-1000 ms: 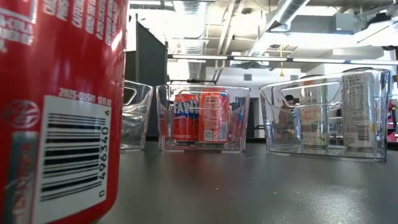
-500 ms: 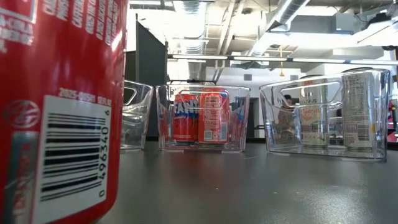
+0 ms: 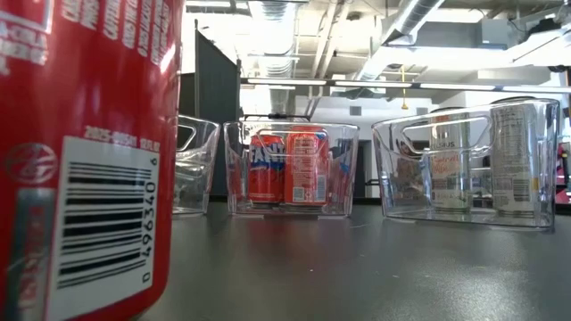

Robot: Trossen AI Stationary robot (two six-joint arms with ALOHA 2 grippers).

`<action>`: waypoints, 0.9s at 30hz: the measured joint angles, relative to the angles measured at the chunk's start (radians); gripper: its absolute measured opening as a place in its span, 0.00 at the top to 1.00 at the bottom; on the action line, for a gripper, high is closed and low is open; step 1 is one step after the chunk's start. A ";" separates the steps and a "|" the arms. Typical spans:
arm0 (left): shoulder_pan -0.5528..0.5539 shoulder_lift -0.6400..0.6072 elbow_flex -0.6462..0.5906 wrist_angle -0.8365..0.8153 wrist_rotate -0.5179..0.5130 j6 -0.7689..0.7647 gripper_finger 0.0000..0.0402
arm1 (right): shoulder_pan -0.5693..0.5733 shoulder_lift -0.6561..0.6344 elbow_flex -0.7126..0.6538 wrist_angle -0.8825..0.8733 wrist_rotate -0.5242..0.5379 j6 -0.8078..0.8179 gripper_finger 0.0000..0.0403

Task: Sort soda cans
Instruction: Put the bottom center red soda can into the left transparent bin

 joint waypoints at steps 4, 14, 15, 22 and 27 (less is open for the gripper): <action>0.000 0.000 0.000 -0.003 0.000 0.003 0.20 | -0.032 0.016 -0.001 0.062 -0.067 -0.045 0.04; 0.000 -0.001 0.000 -0.011 0.000 -0.002 0.20 | -0.098 0.110 -0.001 0.089 -0.239 -0.081 0.04; 0.000 -0.001 0.000 -0.012 0.000 -0.003 0.20 | -0.098 0.118 -0.001 0.103 -0.249 -0.084 0.04; 0.000 -0.001 0.000 -0.018 0.000 -0.003 0.20 | -0.106 0.145 0.000 0.178 -0.344 -0.110 0.04; 0.000 -0.001 0.000 -0.018 0.000 -0.003 0.20 | -0.103 0.148 -0.001 0.198 -0.369 -0.110 0.04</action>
